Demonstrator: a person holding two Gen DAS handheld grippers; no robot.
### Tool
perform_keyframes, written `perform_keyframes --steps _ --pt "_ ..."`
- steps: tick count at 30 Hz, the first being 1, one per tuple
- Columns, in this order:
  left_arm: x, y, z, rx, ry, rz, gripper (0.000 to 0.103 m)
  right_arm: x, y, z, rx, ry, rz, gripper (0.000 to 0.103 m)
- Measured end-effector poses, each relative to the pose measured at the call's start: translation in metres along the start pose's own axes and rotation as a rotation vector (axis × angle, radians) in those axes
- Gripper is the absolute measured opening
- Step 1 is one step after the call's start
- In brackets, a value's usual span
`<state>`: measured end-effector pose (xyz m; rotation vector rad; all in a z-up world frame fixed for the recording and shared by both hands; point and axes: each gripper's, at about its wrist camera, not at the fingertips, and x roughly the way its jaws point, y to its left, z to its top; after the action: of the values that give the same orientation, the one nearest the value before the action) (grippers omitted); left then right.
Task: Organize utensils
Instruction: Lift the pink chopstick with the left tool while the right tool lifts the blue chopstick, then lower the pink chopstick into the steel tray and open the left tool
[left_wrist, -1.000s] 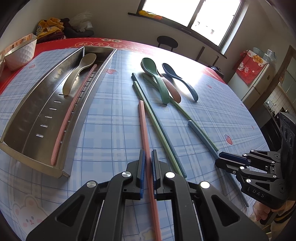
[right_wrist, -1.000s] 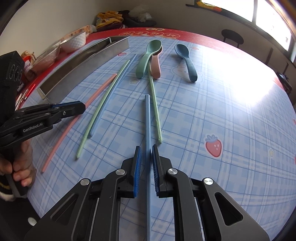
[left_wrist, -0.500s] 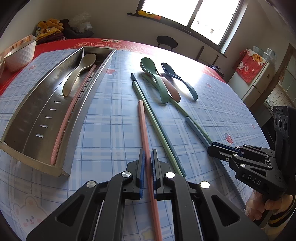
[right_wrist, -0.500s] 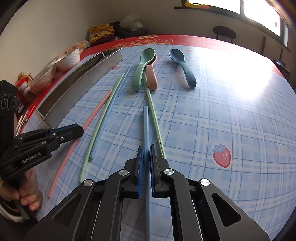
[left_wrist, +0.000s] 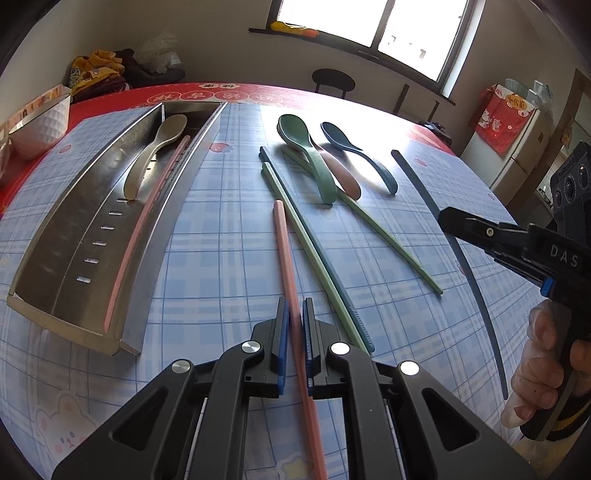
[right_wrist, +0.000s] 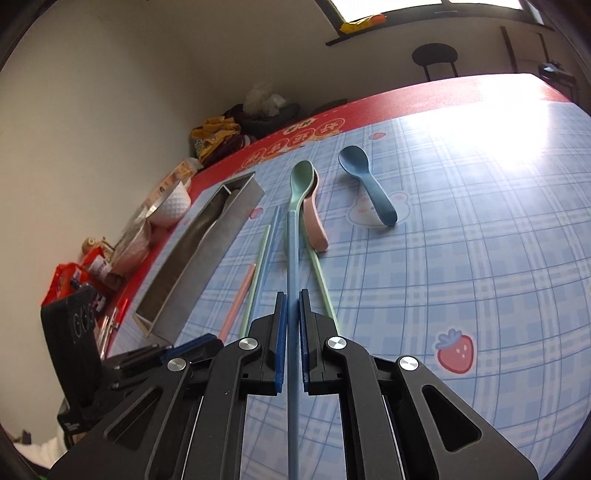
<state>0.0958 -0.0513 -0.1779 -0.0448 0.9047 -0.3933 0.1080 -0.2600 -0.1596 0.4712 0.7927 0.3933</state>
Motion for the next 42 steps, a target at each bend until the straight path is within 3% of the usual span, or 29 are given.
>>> perform_keyframes --steps 15,20,23,32,37,42 --pt "-0.001 -0.009 -0.001 0.034 -0.010 0.062 0.007 0.026 0.007 -0.002 0.009 -0.056 0.085 0.006" --pt "-0.016 -0.001 0.000 0.010 -0.087 0.009 0.006 0.023 -0.004 -0.003 0.045 -0.067 0.116 0.006" --pt "-0.022 -0.001 0.003 0.006 -0.082 -0.017 0.006 0.022 -0.007 -0.003 0.057 -0.070 0.128 0.006" --pt "-0.056 0.028 0.038 -0.078 -0.090 -0.067 0.006 0.023 -0.009 -0.004 0.058 -0.068 0.146 0.006" --pt "-0.060 0.058 0.070 -0.125 -0.102 -0.018 0.006 0.024 -0.007 -0.004 0.048 -0.060 0.149 0.006" --pt "-0.038 0.082 0.104 -0.139 -0.065 0.028 0.006 0.027 -0.008 -0.003 0.057 -0.056 0.150 0.006"
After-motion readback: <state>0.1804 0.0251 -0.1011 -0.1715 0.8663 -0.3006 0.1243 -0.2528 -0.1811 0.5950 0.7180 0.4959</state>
